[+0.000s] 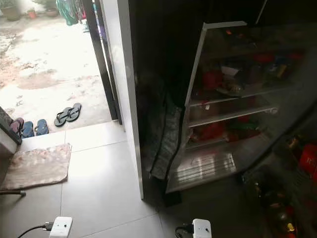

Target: Restocking fridge

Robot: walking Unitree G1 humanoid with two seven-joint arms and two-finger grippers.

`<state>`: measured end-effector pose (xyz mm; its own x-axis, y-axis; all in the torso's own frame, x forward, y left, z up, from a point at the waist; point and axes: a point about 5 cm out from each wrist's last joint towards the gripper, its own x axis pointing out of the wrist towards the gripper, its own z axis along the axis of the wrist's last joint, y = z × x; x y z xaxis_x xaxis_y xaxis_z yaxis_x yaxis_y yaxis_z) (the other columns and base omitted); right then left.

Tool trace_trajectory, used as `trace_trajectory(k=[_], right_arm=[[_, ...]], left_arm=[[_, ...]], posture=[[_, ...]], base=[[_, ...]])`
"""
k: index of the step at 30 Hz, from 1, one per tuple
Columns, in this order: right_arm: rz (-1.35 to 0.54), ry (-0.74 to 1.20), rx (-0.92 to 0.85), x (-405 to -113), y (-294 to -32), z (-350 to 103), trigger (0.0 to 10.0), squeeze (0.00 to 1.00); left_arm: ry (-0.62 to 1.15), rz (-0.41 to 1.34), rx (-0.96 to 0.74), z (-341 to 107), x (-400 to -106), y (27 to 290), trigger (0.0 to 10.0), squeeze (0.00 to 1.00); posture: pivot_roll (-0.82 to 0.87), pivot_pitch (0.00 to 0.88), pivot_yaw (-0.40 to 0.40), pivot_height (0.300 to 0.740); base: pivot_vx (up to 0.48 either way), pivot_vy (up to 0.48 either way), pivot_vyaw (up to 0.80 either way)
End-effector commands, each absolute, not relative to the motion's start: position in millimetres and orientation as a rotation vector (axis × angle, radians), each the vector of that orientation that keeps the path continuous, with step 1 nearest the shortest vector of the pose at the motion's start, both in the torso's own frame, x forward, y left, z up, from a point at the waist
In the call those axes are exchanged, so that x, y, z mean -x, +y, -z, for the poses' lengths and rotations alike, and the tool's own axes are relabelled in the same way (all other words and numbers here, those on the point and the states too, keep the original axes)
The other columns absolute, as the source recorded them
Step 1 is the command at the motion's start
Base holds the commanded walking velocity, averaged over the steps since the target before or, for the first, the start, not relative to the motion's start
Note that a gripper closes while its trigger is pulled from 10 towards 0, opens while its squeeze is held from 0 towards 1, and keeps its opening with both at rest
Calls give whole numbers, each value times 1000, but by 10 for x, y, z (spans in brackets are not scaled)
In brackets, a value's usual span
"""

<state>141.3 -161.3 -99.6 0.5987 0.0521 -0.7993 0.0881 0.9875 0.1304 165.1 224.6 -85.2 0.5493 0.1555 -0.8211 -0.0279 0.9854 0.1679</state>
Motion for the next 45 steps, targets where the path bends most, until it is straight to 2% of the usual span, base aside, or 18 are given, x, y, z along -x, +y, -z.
trace_trajectory(k=[1,12,25,31,34,38,41,45], right_arm=[[36,934,-172,-1400,-1614,1001,10000,0],[44,938,-157,-1398,-1623,1003,10000,0],[79,914,-138,-1401,-1642,994,10000,0],[173,849,-95,-1413,-1693,961,10000,0],[307,767,-154,-1408,-1724,923,10000,0],[350,750,-157,-1403,-1735,913,10000,0],[413,657,-105,-1692,-2186,733,10000,0],[647,626,-185,-1544,-2437,723,10000,0]], left_arm=[[1015,-106,-141,888,-1559,2264,10000,0],[1016,-101,-135,898,-1542,2248,10000,0],[1018,-87,-139,906,-1530,2230,10000,0],[1019,-80,-139,910,-1520,2225,10000,0],[1020,-76,-140,913,-1513,2225,10000,0],[1021,-75,-141,912,-1513,2225,10000,0],[1022,-73,-142,915,-1511,2219,10000,0],[1023,-70,-139,918,-1510,2206,10000,0]], posture=[[25,107,-20,740],[24,114,-21,740],[28,105,-20,740],[31,99,-20,740],[34,96,-22,740],[25,98,-23,740],[23,99,-26,740],[26,106,-25,740]], base=[[0,480,0],[0,445,0],[0,0,0],[0,0,0],[0,0,0],[0,0,0],[0,0,0],[0,0,0]])
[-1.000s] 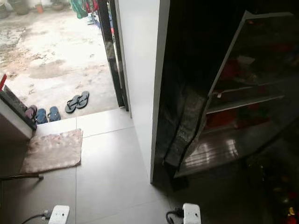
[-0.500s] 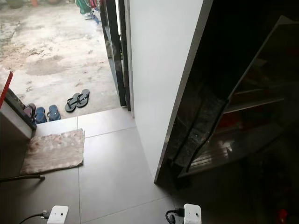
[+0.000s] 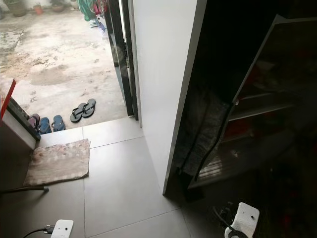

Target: Restocking fridge

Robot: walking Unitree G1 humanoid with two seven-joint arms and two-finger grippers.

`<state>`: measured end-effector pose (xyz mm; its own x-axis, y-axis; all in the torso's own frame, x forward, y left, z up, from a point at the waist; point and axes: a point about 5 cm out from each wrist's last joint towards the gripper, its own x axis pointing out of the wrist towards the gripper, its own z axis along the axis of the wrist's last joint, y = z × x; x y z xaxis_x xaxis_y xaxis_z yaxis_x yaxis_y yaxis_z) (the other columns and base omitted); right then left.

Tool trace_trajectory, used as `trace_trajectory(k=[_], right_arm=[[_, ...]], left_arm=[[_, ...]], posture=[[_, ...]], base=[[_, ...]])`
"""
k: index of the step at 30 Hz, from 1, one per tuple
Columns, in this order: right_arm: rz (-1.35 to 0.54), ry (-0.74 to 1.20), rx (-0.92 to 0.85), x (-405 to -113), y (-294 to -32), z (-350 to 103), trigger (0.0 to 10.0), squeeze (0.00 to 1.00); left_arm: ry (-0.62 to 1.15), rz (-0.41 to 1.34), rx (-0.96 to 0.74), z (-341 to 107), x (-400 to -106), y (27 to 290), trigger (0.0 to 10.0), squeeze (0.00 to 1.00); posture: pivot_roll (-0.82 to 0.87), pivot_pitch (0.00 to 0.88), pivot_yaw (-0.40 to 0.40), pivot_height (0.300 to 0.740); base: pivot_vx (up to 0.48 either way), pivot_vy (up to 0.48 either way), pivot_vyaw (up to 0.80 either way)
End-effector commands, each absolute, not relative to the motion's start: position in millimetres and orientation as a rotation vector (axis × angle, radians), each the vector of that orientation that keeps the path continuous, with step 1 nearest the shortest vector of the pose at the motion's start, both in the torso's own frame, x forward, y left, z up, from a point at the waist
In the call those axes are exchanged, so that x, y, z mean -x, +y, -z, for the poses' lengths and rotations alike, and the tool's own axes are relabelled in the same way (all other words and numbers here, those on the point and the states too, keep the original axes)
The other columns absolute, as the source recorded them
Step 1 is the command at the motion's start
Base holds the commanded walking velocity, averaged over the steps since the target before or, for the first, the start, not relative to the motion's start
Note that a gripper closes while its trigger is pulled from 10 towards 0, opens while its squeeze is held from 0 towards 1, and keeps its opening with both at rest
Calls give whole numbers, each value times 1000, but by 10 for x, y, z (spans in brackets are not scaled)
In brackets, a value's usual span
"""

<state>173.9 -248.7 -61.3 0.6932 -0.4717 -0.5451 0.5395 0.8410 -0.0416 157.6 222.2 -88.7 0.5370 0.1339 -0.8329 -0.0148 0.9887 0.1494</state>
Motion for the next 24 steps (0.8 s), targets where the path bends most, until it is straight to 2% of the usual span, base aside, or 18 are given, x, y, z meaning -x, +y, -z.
trace_trajectory(k=[1,3,7,10,24], right_arm=[[647,626,-185,-1544,-2437,723,10000,0],[730,615,-209,-1460,-2522,725,10000,0],[758,611,-220,-1436,-2536,727,10000,0],[857,638,-264,-1316,-2580,766,10000,0],[1136,679,-263,-1002,-2782,786,10000,0]], left_arm=[[1023,-70,-139,918,-1510,2206,10000,0],[1025,-68,-141,919,-1508,2208,10000,0],[1028,-69,-145,918,-1505,2219,10000,0],[1028,-73,-147,917,-1502,2230,10000,0],[1029,-67,-147,920,-1501,2216,10000,0]], posture=[[26,106,-25,740],[19,109,-23,740],[16,111,-24,740],[15,110,-23,740],[11,117,-26,740]], base=[[0,0,0],[0,0,0],[0,0,0],[0,0,0],[0,0,0]])
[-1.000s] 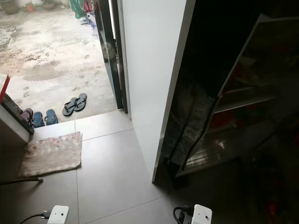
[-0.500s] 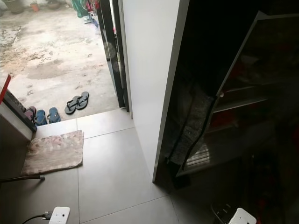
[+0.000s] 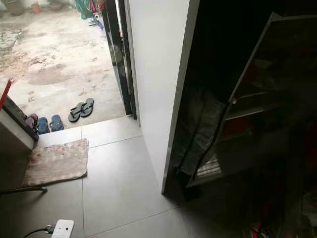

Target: Restocking fridge

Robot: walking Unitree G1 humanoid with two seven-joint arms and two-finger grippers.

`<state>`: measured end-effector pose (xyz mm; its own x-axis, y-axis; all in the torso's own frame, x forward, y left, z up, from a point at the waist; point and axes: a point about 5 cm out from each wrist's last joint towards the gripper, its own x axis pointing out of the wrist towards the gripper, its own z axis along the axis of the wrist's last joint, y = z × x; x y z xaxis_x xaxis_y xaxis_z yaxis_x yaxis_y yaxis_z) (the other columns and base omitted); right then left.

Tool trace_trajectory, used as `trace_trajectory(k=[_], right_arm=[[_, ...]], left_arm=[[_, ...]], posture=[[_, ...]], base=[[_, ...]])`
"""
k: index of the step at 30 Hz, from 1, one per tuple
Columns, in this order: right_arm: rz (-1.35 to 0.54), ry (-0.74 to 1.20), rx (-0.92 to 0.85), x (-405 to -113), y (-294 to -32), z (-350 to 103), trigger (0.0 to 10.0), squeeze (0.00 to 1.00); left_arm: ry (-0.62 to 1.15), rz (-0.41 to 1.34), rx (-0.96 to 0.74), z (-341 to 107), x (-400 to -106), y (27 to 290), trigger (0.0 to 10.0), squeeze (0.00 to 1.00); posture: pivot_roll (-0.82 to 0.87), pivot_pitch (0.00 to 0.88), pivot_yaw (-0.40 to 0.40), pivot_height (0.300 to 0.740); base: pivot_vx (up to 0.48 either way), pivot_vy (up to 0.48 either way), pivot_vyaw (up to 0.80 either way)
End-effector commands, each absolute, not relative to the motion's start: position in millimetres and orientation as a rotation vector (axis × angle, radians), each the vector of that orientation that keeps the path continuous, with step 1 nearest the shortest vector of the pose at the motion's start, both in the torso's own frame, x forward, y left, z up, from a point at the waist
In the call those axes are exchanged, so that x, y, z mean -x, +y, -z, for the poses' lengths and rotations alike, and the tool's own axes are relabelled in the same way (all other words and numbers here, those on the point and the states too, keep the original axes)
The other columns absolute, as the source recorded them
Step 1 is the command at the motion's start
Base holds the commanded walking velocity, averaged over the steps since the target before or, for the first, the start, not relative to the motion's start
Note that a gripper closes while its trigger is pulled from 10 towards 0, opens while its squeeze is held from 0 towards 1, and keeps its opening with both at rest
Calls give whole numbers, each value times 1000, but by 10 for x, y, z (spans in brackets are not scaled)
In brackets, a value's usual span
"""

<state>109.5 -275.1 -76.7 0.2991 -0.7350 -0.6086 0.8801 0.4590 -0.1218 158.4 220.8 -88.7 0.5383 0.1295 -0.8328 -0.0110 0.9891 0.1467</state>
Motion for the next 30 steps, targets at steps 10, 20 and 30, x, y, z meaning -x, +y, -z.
trace_trajectory(k=[10,20,30], right_arm=[[1273,726,-283,-799,-2825,821,10000,0],[1339,737,-314,-742,-2845,828,10000,0],[1343,735,-323,-740,-2836,832,10000,0]], left_arm=[[1032,-67,-151,922,-1499,2214,10000,0],[1027,-66,-153,915,-1518,2210,10000,0],[1018,-64,-151,904,-1546,2206,10000,0]], posture=[[9,123,-27,740],[7,126,-26,740],[11,128,-27,740]], base=[[0,0,0],[0,0,0],[0,0,0]])
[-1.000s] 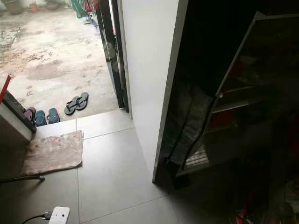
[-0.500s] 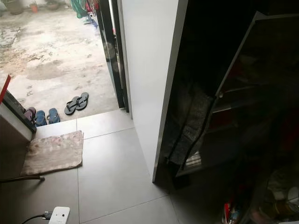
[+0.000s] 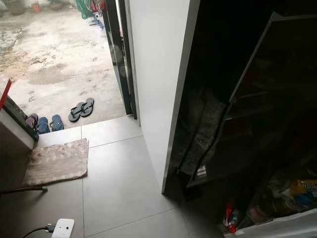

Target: Restocking fridge

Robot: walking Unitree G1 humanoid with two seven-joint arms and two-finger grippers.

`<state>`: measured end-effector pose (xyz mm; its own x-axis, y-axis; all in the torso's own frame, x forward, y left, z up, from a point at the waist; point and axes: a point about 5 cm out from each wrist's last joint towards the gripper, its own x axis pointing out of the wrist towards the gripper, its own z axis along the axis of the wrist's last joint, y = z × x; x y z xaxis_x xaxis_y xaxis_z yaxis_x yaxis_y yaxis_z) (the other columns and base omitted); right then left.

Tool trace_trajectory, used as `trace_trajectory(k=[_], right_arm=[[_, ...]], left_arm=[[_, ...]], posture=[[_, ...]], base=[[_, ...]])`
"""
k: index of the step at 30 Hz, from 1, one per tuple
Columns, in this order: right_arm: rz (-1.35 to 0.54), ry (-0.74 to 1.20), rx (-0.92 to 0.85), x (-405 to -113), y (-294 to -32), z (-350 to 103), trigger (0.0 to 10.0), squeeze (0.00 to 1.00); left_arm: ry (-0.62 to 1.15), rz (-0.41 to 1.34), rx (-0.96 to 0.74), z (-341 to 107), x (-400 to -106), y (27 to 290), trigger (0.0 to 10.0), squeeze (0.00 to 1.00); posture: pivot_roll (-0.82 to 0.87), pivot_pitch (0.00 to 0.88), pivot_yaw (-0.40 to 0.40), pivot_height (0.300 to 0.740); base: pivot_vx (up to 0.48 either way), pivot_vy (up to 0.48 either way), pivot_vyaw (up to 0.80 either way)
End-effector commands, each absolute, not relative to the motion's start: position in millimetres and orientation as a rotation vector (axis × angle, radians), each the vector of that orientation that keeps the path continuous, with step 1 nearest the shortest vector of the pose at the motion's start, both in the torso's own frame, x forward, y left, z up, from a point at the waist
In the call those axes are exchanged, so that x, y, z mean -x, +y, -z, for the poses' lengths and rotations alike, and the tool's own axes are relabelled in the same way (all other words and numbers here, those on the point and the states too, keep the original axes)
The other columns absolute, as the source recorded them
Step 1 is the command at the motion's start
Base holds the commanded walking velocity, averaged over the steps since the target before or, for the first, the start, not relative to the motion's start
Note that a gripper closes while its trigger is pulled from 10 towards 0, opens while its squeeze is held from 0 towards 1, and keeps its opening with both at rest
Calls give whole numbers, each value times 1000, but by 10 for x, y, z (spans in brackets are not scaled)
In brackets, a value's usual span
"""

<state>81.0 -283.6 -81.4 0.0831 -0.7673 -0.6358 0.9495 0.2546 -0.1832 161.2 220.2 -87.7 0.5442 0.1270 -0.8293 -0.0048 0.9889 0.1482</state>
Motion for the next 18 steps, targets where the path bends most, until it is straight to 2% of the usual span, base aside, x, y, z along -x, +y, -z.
trace_trajectory(k=[1,6,8,11,18], right_arm=[[1330,736,-319,-753,-2828,833,10000,0],[1313,733,-313,-776,-2818,831,10000,0],[1250,720,-315,-856,-2793,827,10000,0],[1043,679,-307,-1128,-2680,802,10000,0],[947,638,-317,-1294,-2617,767,10000,0]], left_arm=[[1016,-65,-153,904,-1548,2206,10000,0],[1015,-64,-153,902,-1551,2206,10000,0],[1012,-63,-154,900,-1557,2203,10000,0],[1009,-58,-156,896,-1570,2197,10000,0],[1008,-55,-156,894,-1576,2196,10000,0]], posture=[[11,130,-27,740],[11,130,-26,740],[11,130,-25,740],[9,124,-24,740],[8,120,-23,740]], base=[[0,0,0],[0,0,0],[0,0,0],[0,0,0],[0,0,0]])
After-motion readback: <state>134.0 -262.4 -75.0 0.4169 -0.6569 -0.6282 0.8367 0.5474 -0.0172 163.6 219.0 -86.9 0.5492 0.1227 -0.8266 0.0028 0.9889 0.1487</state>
